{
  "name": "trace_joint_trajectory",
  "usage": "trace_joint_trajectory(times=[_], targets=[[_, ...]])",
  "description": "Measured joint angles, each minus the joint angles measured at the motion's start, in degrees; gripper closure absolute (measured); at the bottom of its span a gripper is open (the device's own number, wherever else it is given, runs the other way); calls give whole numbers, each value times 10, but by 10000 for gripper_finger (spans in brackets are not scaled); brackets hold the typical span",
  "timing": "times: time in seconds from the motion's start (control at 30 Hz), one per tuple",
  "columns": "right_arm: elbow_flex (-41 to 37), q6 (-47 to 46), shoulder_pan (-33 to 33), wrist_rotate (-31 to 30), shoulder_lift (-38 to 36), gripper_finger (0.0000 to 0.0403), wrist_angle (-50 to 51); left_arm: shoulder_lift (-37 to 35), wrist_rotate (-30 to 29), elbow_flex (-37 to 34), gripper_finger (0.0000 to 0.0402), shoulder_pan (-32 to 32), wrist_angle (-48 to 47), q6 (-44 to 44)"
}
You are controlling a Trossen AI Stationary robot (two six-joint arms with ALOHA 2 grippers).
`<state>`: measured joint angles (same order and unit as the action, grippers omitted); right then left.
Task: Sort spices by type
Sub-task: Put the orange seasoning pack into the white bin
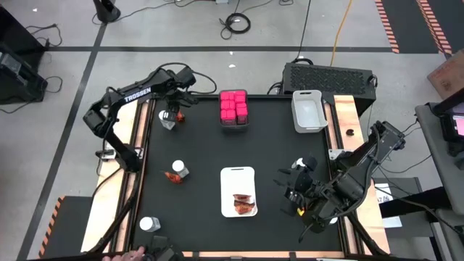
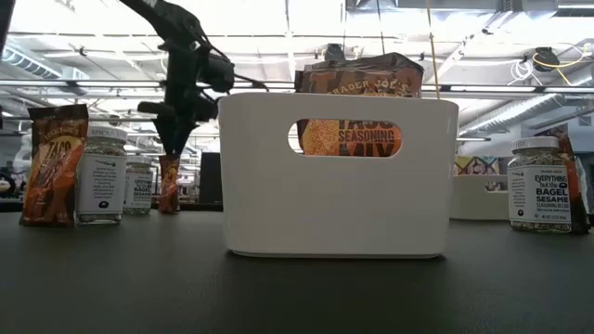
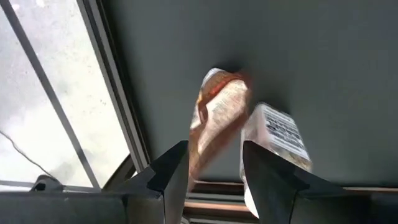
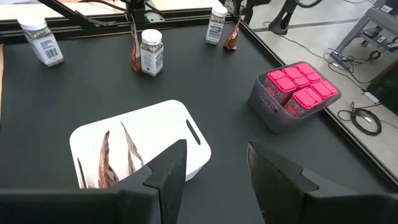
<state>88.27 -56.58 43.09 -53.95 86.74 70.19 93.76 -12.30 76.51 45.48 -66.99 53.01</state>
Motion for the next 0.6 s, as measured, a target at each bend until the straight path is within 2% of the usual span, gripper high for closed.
trace_joint_trajectory(times=[0.2, 0.3, 0.4, 0.6], targets=[[0, 0, 0, 0, 0, 239, 0, 28, -31, 0, 248, 2, 16, -1], [0, 0, 0, 1, 0, 239, 0, 33, -30, 0, 263, 2, 9, -1], [0, 0, 0, 3, 0, 239, 0, 33, -30, 0, 294, 3, 5, -1], [0, 2, 1, 3, 0, 239, 0, 33, 0, 0, 391, 3, 5, -19]])
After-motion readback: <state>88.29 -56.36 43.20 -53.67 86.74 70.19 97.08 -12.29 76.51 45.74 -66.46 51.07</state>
